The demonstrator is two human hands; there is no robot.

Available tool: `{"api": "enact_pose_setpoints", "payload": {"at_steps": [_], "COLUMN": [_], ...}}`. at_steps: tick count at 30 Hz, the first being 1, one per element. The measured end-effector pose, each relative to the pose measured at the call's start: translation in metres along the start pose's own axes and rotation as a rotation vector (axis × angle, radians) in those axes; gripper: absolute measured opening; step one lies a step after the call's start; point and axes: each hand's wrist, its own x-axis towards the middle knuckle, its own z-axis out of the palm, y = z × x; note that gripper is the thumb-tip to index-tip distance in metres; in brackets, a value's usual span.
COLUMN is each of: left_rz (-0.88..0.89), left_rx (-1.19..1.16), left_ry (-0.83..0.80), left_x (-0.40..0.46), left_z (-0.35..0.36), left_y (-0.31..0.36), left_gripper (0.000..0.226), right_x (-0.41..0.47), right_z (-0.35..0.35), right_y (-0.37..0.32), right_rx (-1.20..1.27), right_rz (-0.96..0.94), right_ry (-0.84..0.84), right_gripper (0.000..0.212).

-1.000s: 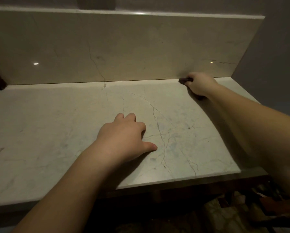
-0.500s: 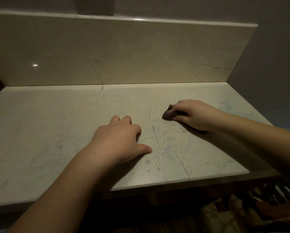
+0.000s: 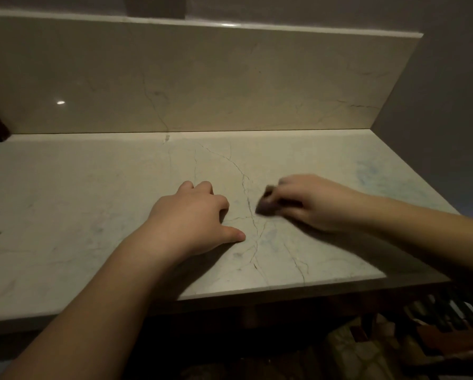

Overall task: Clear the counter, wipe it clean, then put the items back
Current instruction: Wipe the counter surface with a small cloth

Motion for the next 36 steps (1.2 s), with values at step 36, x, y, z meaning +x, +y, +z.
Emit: {"api": "enact_pose_setpoints", "payload": {"at_steps": [36], "left_rz": [0.128], "left_rx": [0.081], "left_ry": [0.032], "left_x": [-0.012], "left_z": [-0.001], "left_y": [-0.004], "left_gripper": [0.052], "right_x": [-0.077], "right_z": [0.012], "right_y": [-0.093], "right_rx": [0.012], "right_rz": [0.125], "right_ry": [-0.047], "right_gripper": [0.028]}}
